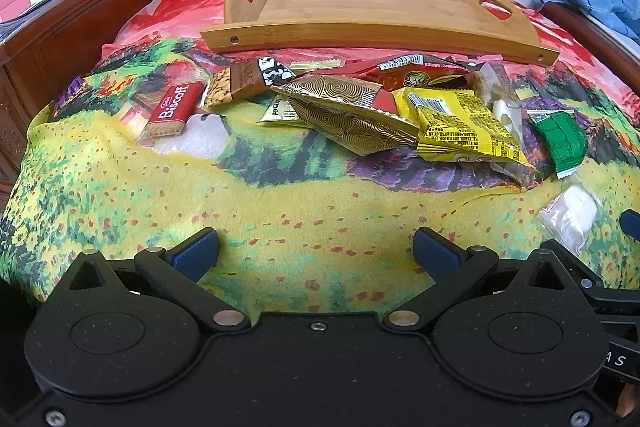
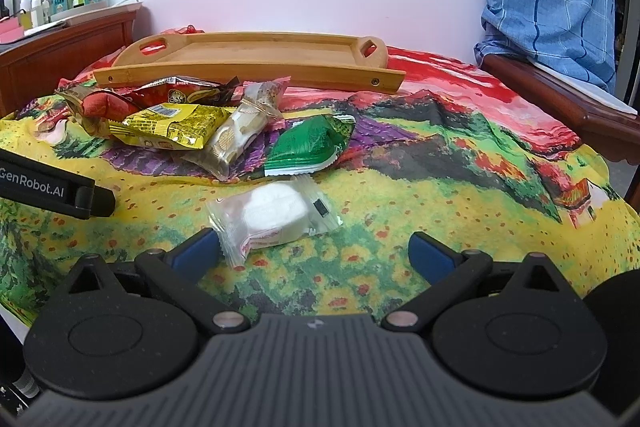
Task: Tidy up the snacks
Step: 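Move both grippers toward the snack pile in front of the tray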
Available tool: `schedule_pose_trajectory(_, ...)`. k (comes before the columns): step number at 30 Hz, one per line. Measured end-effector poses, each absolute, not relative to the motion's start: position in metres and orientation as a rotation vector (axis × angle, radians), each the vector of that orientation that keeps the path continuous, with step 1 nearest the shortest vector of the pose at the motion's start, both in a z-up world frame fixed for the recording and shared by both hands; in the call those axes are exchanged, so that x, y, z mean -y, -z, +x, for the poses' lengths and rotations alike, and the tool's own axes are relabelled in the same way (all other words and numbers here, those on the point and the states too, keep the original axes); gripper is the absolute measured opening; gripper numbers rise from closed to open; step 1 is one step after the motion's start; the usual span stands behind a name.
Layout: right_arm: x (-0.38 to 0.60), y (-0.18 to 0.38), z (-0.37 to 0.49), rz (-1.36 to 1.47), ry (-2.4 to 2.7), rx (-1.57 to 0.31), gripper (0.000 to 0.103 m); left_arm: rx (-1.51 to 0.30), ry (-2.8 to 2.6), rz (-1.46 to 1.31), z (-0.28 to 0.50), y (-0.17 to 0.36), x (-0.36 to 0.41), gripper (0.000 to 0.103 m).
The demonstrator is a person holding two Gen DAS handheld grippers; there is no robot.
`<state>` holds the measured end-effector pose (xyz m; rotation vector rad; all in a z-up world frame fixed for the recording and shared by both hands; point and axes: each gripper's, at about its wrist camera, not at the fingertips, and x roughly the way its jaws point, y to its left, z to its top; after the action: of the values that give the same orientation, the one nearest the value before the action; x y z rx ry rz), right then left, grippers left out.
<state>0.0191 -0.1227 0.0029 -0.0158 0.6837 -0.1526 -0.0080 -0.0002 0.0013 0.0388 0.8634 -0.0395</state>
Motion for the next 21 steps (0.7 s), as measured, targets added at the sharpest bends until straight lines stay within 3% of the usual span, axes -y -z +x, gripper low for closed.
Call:
schedule_pose_trajectory(7,0.123,-0.004,0.018,-0.004,0.146,-0.666,0.101,-0.866,0.03,0.036,-0.007,-0.002,0.001,0.103)
schedule_pose_trajectory(14,0.121,-0.01,0.012,0.005,0.117,-0.625,0.088,-0.876,0.021,-0.002,-0.006,-0.008,-0.005,0.103)
schedule_pose_trajectory(21,0.12,-0.016,0.009,0.015,0.109,-0.581,0.076,-0.757,0.019,-0.068,-0.013,-0.032,-0.019,0.103)
